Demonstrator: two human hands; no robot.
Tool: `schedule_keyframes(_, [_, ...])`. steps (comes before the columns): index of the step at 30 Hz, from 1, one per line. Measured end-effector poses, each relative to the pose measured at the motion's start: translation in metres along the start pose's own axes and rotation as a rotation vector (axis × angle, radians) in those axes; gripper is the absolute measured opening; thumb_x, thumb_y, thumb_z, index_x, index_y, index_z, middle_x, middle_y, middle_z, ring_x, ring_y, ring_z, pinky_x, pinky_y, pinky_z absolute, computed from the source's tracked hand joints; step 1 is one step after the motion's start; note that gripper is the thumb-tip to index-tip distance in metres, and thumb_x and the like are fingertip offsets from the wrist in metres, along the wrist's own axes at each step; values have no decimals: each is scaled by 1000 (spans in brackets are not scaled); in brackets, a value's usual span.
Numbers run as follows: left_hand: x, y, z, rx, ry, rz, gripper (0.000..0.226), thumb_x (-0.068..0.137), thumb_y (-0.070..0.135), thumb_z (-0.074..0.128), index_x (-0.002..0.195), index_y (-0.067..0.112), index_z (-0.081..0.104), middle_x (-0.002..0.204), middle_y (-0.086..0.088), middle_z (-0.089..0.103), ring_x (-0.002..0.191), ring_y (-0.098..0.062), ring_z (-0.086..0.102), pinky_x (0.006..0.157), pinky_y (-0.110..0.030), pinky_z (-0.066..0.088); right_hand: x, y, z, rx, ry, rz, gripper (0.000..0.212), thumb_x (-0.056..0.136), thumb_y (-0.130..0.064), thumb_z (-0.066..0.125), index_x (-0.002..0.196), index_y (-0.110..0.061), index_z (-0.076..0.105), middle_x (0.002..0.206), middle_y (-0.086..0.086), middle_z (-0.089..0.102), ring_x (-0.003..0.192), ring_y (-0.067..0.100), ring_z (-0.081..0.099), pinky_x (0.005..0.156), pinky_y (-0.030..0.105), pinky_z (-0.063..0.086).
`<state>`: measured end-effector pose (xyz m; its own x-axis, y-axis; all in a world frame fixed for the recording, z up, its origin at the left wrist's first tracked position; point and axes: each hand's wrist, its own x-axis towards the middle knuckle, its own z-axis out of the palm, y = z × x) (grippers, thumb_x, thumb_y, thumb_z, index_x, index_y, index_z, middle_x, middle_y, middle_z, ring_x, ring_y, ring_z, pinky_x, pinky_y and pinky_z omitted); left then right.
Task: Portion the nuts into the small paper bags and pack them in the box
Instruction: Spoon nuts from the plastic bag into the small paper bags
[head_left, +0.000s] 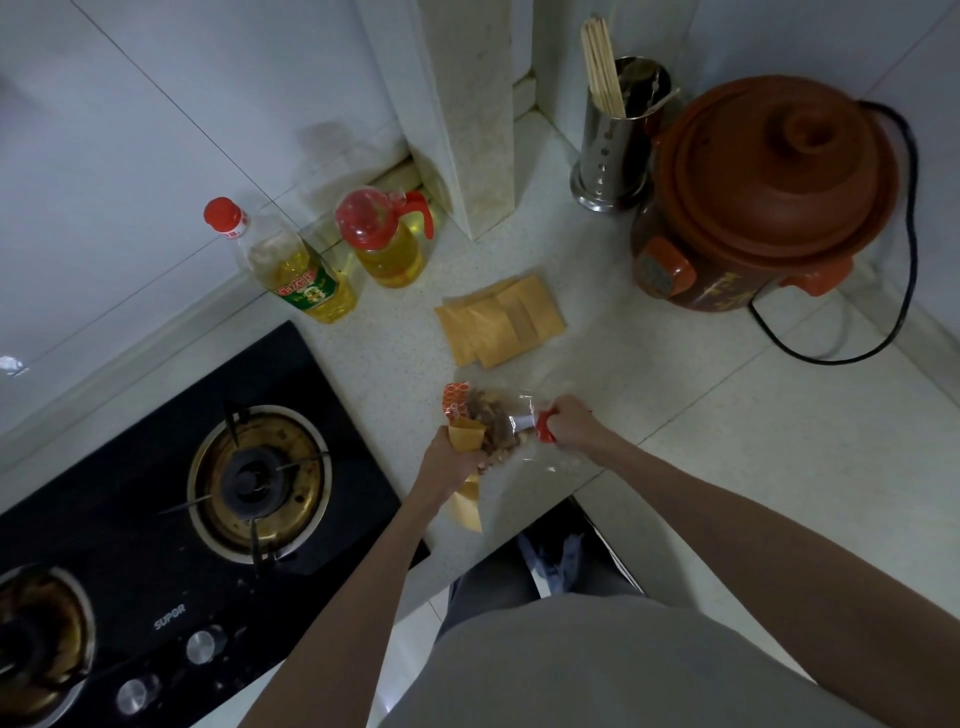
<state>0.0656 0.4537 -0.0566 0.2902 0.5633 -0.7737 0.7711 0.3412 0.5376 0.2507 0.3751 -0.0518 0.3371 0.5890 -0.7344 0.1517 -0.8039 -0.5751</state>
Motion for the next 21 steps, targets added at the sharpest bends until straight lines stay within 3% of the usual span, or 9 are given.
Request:
schedule_keyframes(3, [2, 0, -3, 14, 9, -21, 59, 66, 21, 70, 120, 6, 52, 109, -14, 64, 99, -28, 64, 90, -45, 55, 0, 7, -2, 191, 5, 22, 25, 88, -20, 64, 65, -10, 67, 44, -3, 52, 39, 7, 44, 37, 15, 29])
schedule_keyframes(7, [2, -1, -5, 31, 14, -29, 59, 66, 21, 67, 121, 4, 53, 109, -16, 64, 100, -30, 64, 91, -48, 54, -3, 10, -5, 322, -2, 4, 17, 84, -11, 64, 80, -25, 72, 57, 3, 61, 44, 10, 47, 36, 16, 32])
schedule_keyframes(10, [2, -1, -4, 15, 23, -35, 55, 70, 15, 69, 121, 6, 52, 110, -16, 64, 101, -31, 63, 90, -46, 54, -6, 14, -8, 350, 46, 0, 7, 75, -17, 67, 76, -17, 74, 57, 6, 61, 40, 11, 49, 35, 16, 35])
schedule_keyframes(12, [1, -1, -5, 6, 38, -37, 56, 68, 15, 69, 121, 11, 52, 110, -12, 63, 100, -27, 63, 87, -43, 55, -6, 21, -12, 317, 72, 16, 19, 79, -6, 63, 61, -13, 66, 51, 3, 58, 35, 7, 51, 36, 18, 41])
schedule_keyframes(14, [1, -2, -6, 11, 50, -32, 59, 64, 17, 69, 120, 11, 52, 108, -11, 64, 98, -26, 63, 84, -40, 54, -6, 30, -18, 329, 92, 35, 38, 76, 13, 42, 54, -14, 58, 47, 2, 54, 36, 12, 51, 38, 22, 45])
schedule_keyframes(16, [2, -3, -5, 24, 53, -34, 58, 64, 17, 69, 119, 10, 53, 107, -13, 65, 97, -27, 65, 82, -39, 55, -7, 39, -23, 362, 109, 33, 44, 77, 13, 40, 54, -18, 60, 42, -5, 52, 41, 15, 47, 41, 21, 43])
schedule_keyframes(21, [2, 1, -4, 45, 59, -58, 59, 64, 15, 72, 120, 10, 53, 107, -9, 64, 95, -23, 62, 68, -29, 48, -13, 54, -35, 406, 142, 28, 34, 87, 4, 47, 92, -15, 74, 52, -2, 58, 42, 10, 49, 41, 21, 41])
